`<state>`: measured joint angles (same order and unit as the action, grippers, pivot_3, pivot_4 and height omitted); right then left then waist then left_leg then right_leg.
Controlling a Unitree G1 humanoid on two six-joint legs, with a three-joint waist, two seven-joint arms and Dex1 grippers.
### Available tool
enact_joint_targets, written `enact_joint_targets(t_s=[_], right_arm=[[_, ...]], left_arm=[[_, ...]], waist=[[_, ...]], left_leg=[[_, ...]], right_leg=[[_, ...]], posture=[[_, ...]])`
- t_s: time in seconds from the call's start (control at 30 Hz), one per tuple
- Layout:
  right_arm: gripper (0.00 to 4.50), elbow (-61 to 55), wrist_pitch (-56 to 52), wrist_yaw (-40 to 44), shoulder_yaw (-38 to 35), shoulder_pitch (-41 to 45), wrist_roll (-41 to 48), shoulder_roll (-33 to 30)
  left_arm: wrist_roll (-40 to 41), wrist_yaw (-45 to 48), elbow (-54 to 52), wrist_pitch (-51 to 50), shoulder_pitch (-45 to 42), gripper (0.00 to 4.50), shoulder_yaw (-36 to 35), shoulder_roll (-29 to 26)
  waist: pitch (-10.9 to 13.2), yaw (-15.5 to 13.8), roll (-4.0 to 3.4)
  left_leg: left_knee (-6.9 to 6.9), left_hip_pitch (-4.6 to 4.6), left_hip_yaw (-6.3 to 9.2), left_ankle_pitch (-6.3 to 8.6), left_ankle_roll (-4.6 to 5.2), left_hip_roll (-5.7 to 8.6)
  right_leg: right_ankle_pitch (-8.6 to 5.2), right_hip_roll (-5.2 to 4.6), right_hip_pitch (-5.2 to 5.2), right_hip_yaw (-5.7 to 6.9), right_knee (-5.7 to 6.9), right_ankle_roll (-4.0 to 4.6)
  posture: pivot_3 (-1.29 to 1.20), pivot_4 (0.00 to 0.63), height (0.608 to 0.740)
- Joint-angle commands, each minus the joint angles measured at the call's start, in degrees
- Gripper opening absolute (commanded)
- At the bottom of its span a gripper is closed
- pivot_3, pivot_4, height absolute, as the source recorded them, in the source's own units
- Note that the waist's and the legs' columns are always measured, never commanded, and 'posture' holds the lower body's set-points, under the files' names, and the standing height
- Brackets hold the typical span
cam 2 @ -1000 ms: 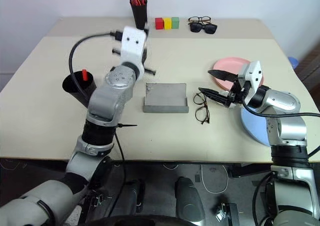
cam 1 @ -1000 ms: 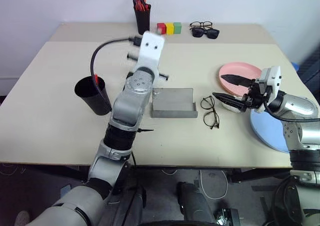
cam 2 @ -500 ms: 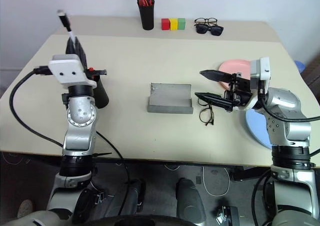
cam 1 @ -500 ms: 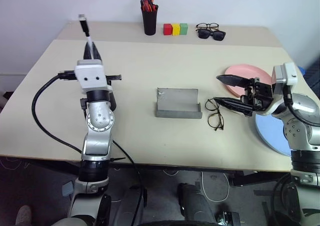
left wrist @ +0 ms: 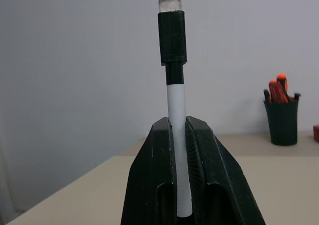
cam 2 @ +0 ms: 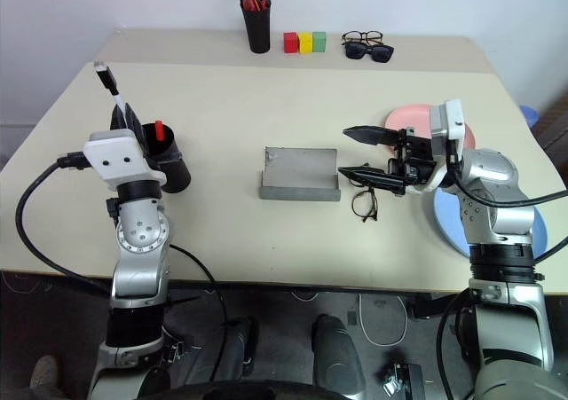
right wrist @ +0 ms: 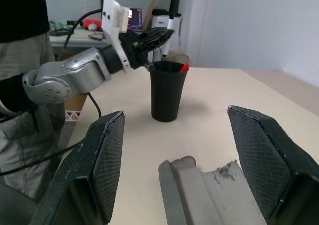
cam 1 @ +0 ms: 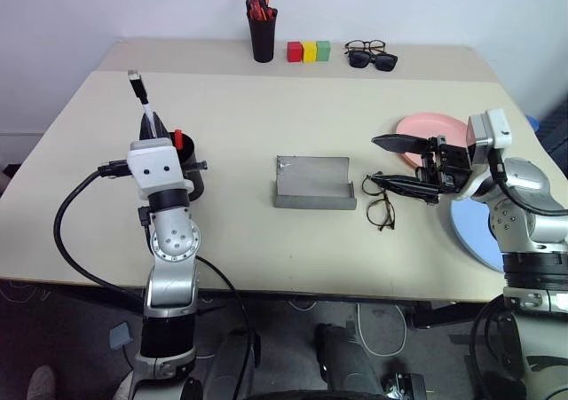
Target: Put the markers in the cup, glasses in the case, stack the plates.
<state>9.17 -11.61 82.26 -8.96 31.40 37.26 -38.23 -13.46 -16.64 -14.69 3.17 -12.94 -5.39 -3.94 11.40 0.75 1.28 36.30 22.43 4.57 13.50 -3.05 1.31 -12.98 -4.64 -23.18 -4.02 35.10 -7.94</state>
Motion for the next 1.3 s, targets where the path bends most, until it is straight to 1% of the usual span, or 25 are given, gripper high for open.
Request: enact_joint_targets(t_s=[0.03,0.2,0.47,0.5,0.57,0.6,0.7,0.8,0.9,0.97,1.07,1.13,1.17,1.2,1.23,1.3], right_arm=[[3.37,-1.49,0.45,-0.1,-0.88,0.38,0.59,0.32],[3.37,-1.8,0.03,-0.27,-1.11,0.16,0.76,0.11],[3.37,-2.6,0.21,-1.35,-1.49,-0.39,0.68,-0.01],[3.37,-2.73,0.21,-1.55,-1.59,-0.47,0.73,-0.03],[3.37,-2.83,0.2,-1.88,-1.79,-0.53,0.78,-0.14],[3.37,-2.8,0.25,-1.99,-1.88,-0.53,0.76,-0.21],[3.37,-2.71,0.3,-2.27,-2.14,-0.55,0.74,-0.31],[3.37,-2.6,0.35,-2.85,-2.38,-0.61,0.6,-0.35],[3.37,-3.11,-0.01,-4.14,-2.88,-1.66,0.29,-0.86],[3.37,-4.15,-0.84,-5.1,-3.95,-4.21,0.29,-2.14],[3.37,-6.4,-2.34,-6.61,-5.19,-9.29,-0.19,-4.51],[3.37,-8.99,-5.12,-9.03,-6.43,-13.97,-0.35,-6.43],[3.37,-10.48,-7.01,-11.29,-7.32,-16.38,-0.6,-7.32],[3.37,-12.0,-7.97,-13.09,-8.06,-18.57,-1.1,-8.03],[3.37,-13.39,-8.12,-14.28,-8.71,-20.61,-1.72,-8.5],[3.37,-16.9,-9.77,-17.52,-10.92,-25.19,-1.9,-8.94]], left_arm=[[-0.93,0.1,0.15,3.32,0.81,0.16,-0.12,-0.84],[-1.75,-0.26,5.36,8.01,1.58,0.16,0.18,-2.21],[-2.57,-2.48,11.66,13.05,2.2,0.16,0.17,-1.66],[-2.57,-2.43,11.57,12.53,2.51,0.84,0.15,-1.4],[-2.09,-1.77,11.54,14.42,3.31,1.62,0.47,-1.56],[-1.32,-1.52,11.17,14.8,3.68,2.21,0.41,-1.25],[1.21,-0.05,10.66,18.67,4.37,3.55,0.27,-1.16],[3.83,2.61,9.07,21.37,4.16,3.55,0.77,-1.25],[4.87,7.38,3.33,12.9,2.93,3.55,3.0,-1.21],[5.45,19.98,-2.45,-2.3,0.42,3.55,8.92,-6.05],[12.67,36.17,-7.21,-17.65,-4.55,3.55,15.08,-12.91],[19.3,46.1,-6.84,-26.98,-10.03,3.55,16.9,-16.74],[22.81,50.19,-5.5,-30.27,-12.9,3.55,16.86,-17.71],[24.46,52.9,-4.01,-33.02,-15.38,3.55,17.0,-18.77],[24.8,56.08,-2.04,-33.25,-17.68,3.55,17.87,-20.26],[26.69,64.51,2.72,-36.73,-23.37,3.55,20.29,-23.66]], waist=[[0.0,0.02,0.0],[-0.01,0.03,-0.01],[-0.01,-0.02,-0.01],[-0.01,-0.01,-0.01],[-0.01,0.02,-0.02],[-0.01,0.03,-0.02],[-0.02,-0.02,-0.03],[-0.02,-0.03,-0.03],[-0.02,-0.04,-0.03],[-0.02,-0.19,-0.03],[-0.01,-0.18,-0.03],[-0.01,-0.02,-0.03],[0.01,0.06,-0.07],[0.01,0.37,-0.07],[0.01,0.38,-0.09],[0.01,0.62,-0.1]], left_leg=[[0.0,0.0,0.0,0.0,0.0,0.0],[0.0,-0.01,0.0,0.0,0.0,0.0],[-0.01,-0.01,0.0,0.0,0.0,0.0],[-0.01,-0.01,0.0,0.0,0.0,0.0],[-0.01,-0.01,0.0,0.0,0.0,0.0],[-0.01,-0.01,0.0,0.0,0.0,0.0],[-0.02,-0.02,0.0,0.0,0.0,0.0],[-0.01,-0.01,0.0,0.0,0.0,0.0],[-0.02,0.0,-0.01,0.0,0.0,0.0],[-0.02,0.01,-0.01,0.0,0.0,0.0],[-0.01,0.09,0.05,0.0,0.0,0.01],[-0.03,0.12,0.03,0.02,0.03,0.04],[-0.03,0.09,0.04,0.03,0.04,0.02],[-0.05,0.08,0.03,0.03,0.05,0.02],[-0.07,0.04,0.04,0.03,0.05,-0.04],[-0.08,-0.04,0.03,0.03,0.06,-0.07]], right_leg=[[0.0,0.0,0.0,0.0,0.0,0.0],[0.0,0.0,0.0,0.0,0.0,0.01],[0.0,0.0,-0.01,0.0,0.0,0.01],[0.0,-0.01,-0.01,0.0,0.0,0.01],[0.0,-0.01,0.0,0.0,0.0,0.01],[0.0,-0.01,0.0,0.0,0.0,0.01],[0.0,-0.01,0.0,0.0,0.0,0.01],[-0.01,-0.01,-0.01,0.0,0.0,0.02],[-0.01,-0.01,-0.01,0.0,-0.01,0.03],[-0.01,-0.01,0.0,0.0,-0.02,0.02],[-0.14,0.01,-0.01,0.07,-0.03,0.18],[-0.16,-0.03,-0.01,0.06,-0.06,0.17],[-0.16,-0.02,-0.01,0.07,-0.07,0.16],[-0.16,-0.02,-0.04,0.06,0.01,0.15],[-0.16,0.05,-0.06,0.06,0.02,0.17],[-0.19,0.1,-0.08,0.06,0.11,0.24]], posture=[[0.0,0.15,0.74],[0.0,0.15,0.74],[0.0,0.15,0.74],[0.0,0.15,0.74],[0.0,0.15,0.74],[0.0,0.15,0.74],[0.0,0.15,0.74],[0.0,0.15,0.74],[0.0,0.15,0.74],[0.0,0.15,0.74],[0.0,0.15,0.74],[0.0,0.15,0.74],[0.0,0.15,0.74],[0.0,0.15,0.74],[0.0,0.15,0.74],[0.0,0.15,0.74]])
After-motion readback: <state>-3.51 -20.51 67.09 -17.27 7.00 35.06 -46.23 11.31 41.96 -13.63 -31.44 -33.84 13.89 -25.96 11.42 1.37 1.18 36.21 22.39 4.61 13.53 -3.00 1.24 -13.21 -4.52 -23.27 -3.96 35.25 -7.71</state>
